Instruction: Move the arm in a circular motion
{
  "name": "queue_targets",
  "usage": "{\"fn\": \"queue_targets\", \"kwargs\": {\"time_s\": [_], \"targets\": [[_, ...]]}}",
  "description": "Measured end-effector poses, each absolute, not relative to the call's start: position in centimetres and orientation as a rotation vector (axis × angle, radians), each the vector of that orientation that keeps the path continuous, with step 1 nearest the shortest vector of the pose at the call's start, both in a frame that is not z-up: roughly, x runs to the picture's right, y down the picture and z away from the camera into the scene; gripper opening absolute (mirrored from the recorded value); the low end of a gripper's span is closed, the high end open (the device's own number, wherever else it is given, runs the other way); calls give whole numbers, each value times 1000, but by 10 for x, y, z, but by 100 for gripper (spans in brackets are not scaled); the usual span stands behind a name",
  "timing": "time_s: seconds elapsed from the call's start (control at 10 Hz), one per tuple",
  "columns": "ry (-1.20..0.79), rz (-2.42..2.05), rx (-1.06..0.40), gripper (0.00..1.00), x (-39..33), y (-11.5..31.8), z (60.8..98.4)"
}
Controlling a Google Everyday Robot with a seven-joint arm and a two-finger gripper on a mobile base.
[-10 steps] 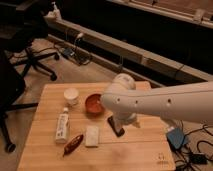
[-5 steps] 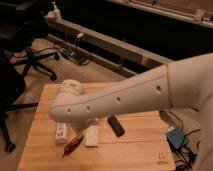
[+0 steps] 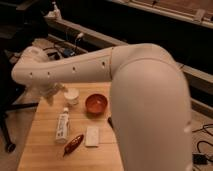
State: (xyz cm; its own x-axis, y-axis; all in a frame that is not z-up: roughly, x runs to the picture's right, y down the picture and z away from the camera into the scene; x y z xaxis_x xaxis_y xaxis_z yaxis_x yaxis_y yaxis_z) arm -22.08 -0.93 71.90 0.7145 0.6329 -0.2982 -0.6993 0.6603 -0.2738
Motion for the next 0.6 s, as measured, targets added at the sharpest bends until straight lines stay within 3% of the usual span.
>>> {"fn": "queue_targets", "kwargs": {"time_s": [0.3,0.6], "targets": [[231,892,-282,65,-136,-142,775],[329,1084,-199,65,-7,-202,791]]}}
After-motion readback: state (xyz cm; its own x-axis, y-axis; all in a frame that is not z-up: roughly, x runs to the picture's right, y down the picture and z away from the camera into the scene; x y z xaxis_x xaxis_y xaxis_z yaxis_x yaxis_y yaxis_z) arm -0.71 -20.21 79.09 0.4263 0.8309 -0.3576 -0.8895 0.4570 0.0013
